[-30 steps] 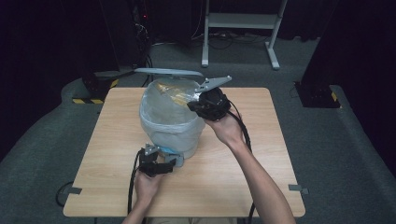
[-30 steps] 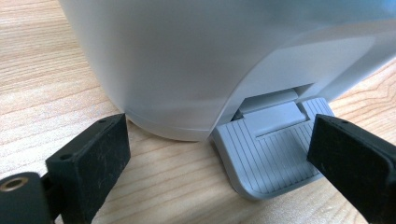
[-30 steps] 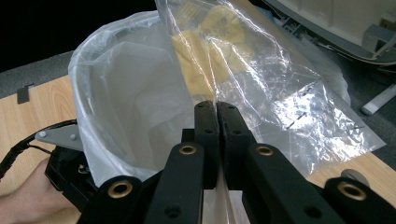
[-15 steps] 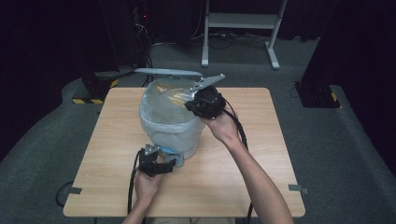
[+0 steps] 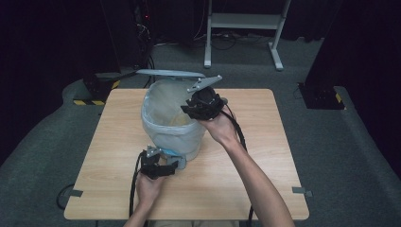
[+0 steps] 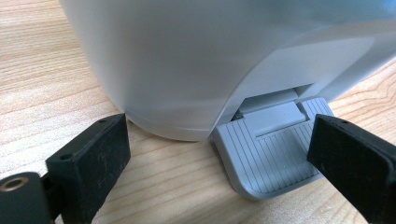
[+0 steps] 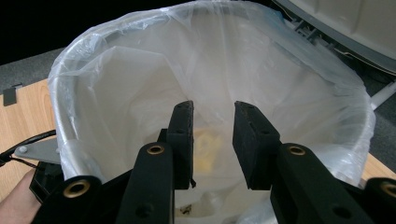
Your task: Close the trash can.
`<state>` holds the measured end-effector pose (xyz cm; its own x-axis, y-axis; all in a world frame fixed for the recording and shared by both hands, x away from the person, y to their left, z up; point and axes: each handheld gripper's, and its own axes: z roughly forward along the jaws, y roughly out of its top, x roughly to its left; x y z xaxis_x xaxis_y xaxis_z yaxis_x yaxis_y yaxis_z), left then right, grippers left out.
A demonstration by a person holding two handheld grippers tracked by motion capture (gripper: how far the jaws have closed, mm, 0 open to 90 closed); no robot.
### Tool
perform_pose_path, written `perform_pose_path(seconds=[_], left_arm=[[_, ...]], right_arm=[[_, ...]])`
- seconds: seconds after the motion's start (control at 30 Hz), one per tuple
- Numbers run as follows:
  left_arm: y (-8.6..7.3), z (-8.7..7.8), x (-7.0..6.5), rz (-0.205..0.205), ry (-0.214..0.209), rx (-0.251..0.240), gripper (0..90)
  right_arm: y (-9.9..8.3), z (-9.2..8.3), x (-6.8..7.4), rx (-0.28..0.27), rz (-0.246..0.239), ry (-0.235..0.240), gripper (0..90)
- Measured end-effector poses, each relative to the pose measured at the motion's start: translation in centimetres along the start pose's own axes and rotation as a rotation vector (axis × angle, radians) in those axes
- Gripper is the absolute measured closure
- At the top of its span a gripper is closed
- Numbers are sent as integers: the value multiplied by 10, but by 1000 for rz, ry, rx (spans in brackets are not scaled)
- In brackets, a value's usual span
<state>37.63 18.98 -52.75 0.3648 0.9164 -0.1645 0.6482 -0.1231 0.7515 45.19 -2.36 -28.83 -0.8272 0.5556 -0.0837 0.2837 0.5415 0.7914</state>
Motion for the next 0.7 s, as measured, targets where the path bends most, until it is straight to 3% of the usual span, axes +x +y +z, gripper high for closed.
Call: perform_pose_path(seconds=[0.23,0.7], left_arm=[[0,0,0,-1,0,-1,60],[0,0,0,2,0,1,60]], right_arm=[[-3,-1,-1,-26,15,13,681],[-22,-24,-7,-119,79,11,619]])
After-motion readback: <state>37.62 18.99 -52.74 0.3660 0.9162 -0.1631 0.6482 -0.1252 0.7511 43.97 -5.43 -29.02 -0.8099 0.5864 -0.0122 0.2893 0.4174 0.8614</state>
